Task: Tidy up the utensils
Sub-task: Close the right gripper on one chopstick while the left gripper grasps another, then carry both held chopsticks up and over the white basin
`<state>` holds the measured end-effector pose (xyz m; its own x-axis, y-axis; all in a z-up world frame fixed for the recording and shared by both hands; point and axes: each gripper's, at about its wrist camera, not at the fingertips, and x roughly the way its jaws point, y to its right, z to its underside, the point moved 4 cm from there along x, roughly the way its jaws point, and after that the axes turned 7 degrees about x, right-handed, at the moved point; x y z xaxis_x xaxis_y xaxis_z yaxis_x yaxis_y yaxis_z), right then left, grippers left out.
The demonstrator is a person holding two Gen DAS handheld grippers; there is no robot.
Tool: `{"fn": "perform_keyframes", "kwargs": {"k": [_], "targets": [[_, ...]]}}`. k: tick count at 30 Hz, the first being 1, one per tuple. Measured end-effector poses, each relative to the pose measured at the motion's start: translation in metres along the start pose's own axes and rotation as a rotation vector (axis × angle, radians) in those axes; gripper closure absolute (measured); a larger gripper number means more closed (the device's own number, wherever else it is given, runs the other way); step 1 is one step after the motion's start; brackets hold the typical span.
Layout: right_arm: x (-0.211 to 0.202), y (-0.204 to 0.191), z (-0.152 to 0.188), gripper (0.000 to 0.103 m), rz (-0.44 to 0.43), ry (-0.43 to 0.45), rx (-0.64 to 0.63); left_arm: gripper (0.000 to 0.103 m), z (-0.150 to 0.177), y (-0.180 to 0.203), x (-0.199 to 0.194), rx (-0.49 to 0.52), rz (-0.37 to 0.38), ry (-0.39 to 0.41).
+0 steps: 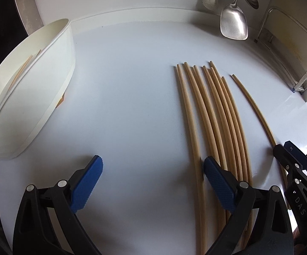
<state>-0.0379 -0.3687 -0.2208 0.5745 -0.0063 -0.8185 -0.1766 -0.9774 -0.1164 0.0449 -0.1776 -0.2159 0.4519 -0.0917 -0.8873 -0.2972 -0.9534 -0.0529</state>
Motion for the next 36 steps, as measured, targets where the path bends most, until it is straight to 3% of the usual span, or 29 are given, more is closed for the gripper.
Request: {"fn": "perform_keyframes", "kwargs": {"k": [5,11,16,20,29,36], "targets": [[0.002,-0.005,0.0,0.076,0.0,-0.003,-0.033,0.01,0.0,-0.004,-0.002,-0.009,-0.009,0.004],[-0.001,-0.01,0.004,0.076,-0.013,-0.009,-0.072,0.035,-0.001,-0.004,-0.007,-0.008,-0.016,0.029],[0.0,-0.017,0.002,0.093,-0.029,-0.02,-0.115,0.068,-0.001,0.006,-0.011,0.03,-0.003,0.046],[-0.001,-0.016,0.003,0.096,-0.049,-0.024,-0.101,0.095,0.004,0.011,-0.015,0.056,-0.01,0.068],[-0.017,-0.003,-0.003,0.097,-0.151,-0.054,0.019,0.095,0.007,0.001,-0.031,0.037,0.041,0.013],[-0.056,-0.006,-0.03,0.097,-0.226,-0.016,0.031,0.095,-0.004,-0.018,-0.089,-0.012,0.028,0.051]]}}
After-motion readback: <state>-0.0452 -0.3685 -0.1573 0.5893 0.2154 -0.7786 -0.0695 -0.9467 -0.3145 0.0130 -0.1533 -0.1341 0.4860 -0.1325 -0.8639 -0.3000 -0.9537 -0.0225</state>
